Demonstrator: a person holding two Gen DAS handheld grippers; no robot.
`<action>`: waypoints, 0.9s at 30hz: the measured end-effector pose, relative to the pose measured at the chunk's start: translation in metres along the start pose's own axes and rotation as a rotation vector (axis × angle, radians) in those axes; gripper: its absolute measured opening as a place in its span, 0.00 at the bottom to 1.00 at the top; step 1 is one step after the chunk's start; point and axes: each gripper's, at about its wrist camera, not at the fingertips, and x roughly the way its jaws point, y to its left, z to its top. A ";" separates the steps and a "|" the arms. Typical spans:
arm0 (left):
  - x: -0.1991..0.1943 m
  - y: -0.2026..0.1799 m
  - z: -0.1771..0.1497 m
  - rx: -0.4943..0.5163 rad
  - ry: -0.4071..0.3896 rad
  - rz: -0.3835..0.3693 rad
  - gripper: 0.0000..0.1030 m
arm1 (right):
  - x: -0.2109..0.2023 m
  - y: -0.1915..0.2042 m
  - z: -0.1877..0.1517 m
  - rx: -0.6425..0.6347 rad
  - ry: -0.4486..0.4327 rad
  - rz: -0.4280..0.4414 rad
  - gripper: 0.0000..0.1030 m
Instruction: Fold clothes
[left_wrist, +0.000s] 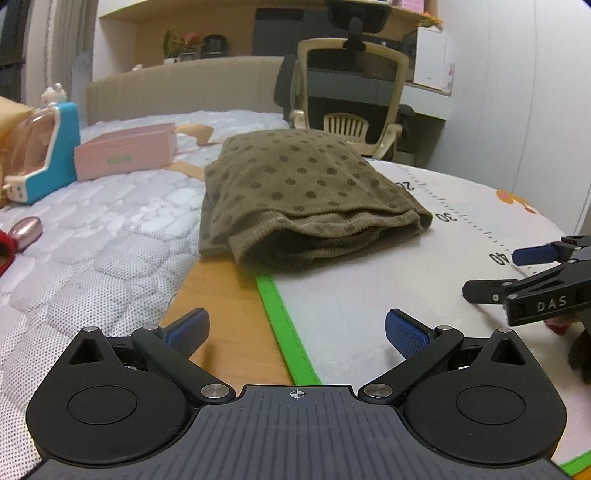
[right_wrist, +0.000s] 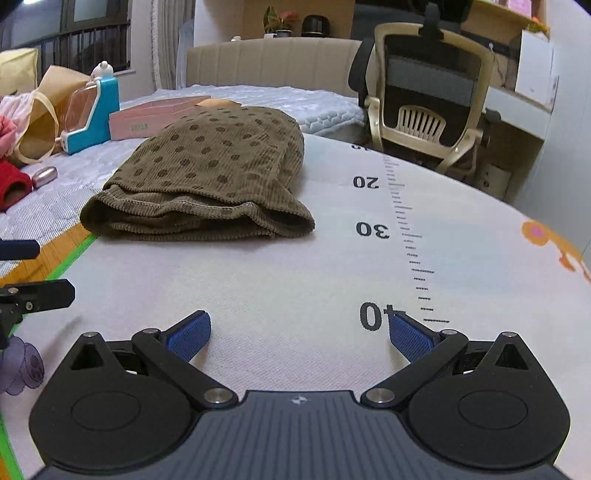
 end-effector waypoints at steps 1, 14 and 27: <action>0.002 0.000 0.000 -0.003 0.007 0.002 1.00 | 0.000 -0.001 0.000 0.010 0.001 0.007 1.00; 0.008 0.006 0.001 -0.045 0.047 0.010 1.00 | 0.000 -0.001 -0.002 0.023 0.000 0.013 1.00; 0.009 0.006 0.001 -0.048 0.047 0.006 1.00 | 0.000 -0.001 -0.002 0.025 0.000 0.015 1.00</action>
